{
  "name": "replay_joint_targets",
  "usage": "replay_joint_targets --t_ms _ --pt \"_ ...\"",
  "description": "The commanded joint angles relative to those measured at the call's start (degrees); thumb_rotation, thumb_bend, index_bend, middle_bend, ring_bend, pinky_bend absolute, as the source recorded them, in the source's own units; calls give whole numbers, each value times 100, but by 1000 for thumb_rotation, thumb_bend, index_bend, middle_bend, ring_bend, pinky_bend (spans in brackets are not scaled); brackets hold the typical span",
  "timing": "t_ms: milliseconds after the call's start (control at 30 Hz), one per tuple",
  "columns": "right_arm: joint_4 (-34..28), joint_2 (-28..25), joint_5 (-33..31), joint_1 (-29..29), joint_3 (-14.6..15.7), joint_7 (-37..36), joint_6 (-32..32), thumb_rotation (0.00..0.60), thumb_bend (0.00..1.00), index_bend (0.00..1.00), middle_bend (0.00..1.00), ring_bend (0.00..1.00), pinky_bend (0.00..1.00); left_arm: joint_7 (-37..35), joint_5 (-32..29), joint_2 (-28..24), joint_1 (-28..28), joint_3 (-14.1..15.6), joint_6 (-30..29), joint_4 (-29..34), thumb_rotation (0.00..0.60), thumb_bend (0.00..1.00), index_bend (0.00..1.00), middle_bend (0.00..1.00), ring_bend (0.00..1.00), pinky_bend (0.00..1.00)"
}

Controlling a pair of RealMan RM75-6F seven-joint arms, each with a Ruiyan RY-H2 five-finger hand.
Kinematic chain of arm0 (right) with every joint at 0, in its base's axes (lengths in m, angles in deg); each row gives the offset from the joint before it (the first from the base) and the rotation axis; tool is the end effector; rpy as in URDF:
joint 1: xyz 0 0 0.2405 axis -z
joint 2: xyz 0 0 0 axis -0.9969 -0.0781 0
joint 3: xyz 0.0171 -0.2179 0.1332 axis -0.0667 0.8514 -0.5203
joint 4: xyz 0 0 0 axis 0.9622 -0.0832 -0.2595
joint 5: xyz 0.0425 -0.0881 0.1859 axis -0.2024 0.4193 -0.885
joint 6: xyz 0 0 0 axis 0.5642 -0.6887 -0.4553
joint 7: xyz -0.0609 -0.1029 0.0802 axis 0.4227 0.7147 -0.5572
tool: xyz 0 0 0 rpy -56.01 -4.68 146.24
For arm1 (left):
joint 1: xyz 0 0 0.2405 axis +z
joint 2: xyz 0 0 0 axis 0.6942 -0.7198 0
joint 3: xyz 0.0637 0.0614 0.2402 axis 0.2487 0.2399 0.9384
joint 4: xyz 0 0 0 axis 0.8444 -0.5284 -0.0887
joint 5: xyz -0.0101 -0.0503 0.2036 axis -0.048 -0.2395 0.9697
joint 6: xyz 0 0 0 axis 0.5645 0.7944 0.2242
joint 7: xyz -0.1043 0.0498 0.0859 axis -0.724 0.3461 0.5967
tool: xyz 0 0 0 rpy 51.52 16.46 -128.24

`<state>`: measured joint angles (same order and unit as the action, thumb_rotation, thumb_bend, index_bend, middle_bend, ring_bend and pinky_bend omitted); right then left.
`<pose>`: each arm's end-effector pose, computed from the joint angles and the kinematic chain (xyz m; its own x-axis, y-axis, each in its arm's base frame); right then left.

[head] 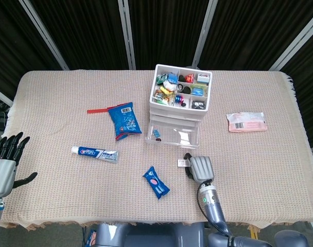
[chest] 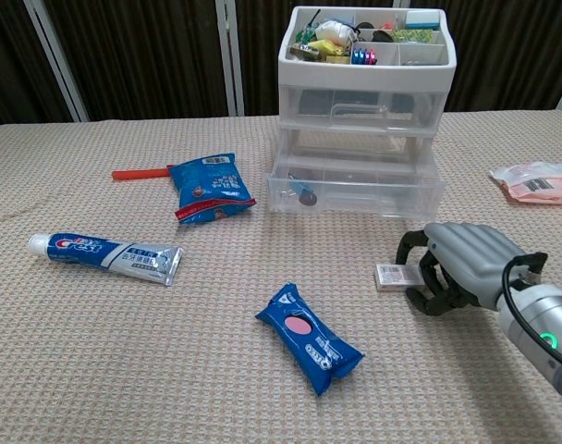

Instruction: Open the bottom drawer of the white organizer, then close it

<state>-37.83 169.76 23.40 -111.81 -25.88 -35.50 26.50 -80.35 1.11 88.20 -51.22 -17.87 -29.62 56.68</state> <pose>-0.1869 -0.2675 -0.0907 0.3691 -0.1855 0.9107 -0.9284 -0.1192 0.3520 -0.2973 0.1940 0.1451 0.4598 -0.0670 0.8855 0.8807 -0.0931 -0.4644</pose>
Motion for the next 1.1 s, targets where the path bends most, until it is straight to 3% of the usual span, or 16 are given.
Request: replay_joint_targets --t_ms 33,267,400,567,800,1100 --pt "-3 -6 164 44 53 -119 96 600 362 668 771 765 714 -5 0 -1 -1 -2 -1 -1 600 116 74 0 0 0" --pt "-599 -291 516 143 133 -254 357 600 359 669 770 764 714 2 2 2 -1 -3 -4 -5 600 117 73 0 0 0" --pt "-1406 -696 680 231 154 -162 530 600 360 670 771 764 714 13 9 7 3 -4 -19 -6 600 117 74 0 0 0" --pt "-1974 -1013 786 208 24 67 622 600 360 674 771 764 714 29 19 16 7 -4 -35 -11 600 116 73 0 0 0" --pt "-2100 -1135 488 -36 -580 339 522 600 359 674 771 764 714 20 22 25 7 -11 -45 -30 600 117 74 0 0 0" --pt "-1576 -934 -212 -539 -1414 655 276 600 350 656 771 764 707 -27 21 13 -4 -13 -27 -36 600 116 74 0 0 0"
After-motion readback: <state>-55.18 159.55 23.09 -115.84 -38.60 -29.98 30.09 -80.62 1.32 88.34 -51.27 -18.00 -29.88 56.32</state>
